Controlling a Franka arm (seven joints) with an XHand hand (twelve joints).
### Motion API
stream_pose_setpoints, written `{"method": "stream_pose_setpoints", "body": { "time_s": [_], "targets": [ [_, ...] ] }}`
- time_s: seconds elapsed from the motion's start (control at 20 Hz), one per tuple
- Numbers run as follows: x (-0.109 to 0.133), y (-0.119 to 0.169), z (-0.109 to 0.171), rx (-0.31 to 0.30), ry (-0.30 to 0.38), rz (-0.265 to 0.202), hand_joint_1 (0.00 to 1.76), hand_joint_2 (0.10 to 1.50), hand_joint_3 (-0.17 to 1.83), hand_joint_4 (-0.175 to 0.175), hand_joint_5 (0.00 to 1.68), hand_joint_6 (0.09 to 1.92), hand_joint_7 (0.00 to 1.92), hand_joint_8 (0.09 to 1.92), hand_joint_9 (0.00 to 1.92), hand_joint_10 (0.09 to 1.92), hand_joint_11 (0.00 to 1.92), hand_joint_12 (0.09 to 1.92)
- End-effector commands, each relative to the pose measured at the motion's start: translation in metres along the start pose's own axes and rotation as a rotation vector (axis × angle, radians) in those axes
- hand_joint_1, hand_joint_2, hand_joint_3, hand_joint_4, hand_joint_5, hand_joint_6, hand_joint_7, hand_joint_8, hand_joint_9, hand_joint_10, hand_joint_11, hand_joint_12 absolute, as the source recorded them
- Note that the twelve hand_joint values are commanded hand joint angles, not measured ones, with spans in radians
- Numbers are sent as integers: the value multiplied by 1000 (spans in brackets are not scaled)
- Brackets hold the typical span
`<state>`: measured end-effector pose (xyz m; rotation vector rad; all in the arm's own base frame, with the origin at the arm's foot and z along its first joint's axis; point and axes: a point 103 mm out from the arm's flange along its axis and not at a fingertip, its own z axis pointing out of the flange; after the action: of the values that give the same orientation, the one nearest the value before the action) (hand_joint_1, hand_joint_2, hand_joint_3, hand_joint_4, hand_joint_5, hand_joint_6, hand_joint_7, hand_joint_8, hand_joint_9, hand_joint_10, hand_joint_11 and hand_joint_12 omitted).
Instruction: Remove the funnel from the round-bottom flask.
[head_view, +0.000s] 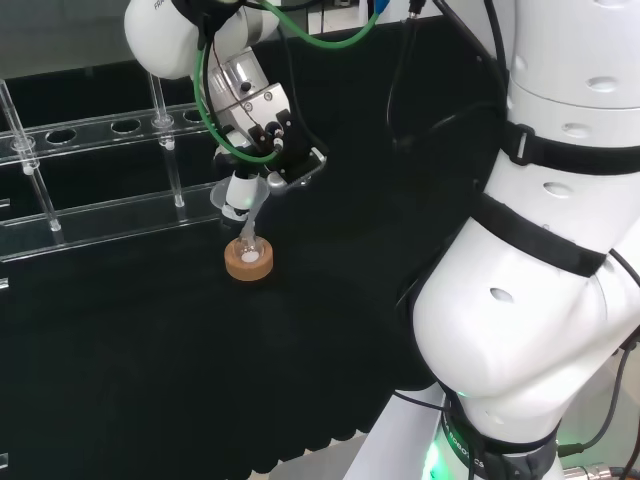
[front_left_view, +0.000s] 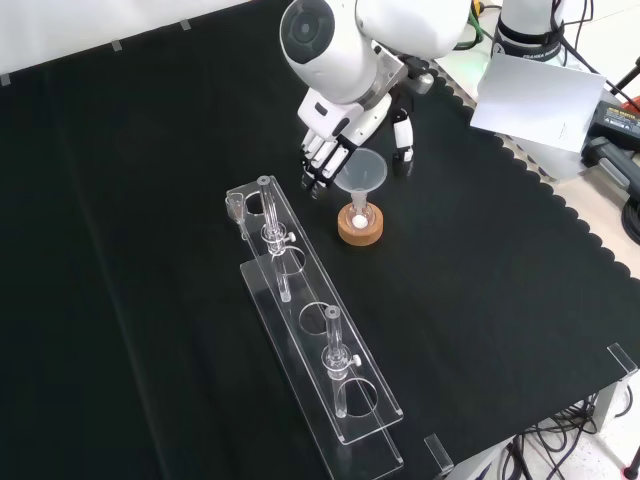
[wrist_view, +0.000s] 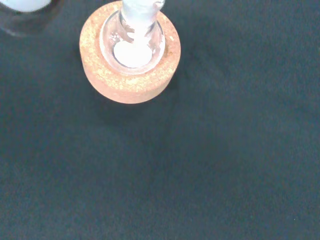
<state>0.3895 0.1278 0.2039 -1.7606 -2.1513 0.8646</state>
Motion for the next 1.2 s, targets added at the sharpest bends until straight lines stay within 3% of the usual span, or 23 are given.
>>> {"method": "stream_pose_setpoints", "body": {
  "time_s": [0.05,0.9,1.2],
  "targets": [
    [-3,1,4,-3,-1,6,717,646,270,21,144,87,0,436,127,933,349,1495],
    [0,4,8,-17,-16,-5,753,593,430,12,229,87,5,657,366,764,378,1470],
    [2,7,8,-35,-38,12,776,589,485,-2,320,87,125,698,518,660,404,1439]
  ]
}}
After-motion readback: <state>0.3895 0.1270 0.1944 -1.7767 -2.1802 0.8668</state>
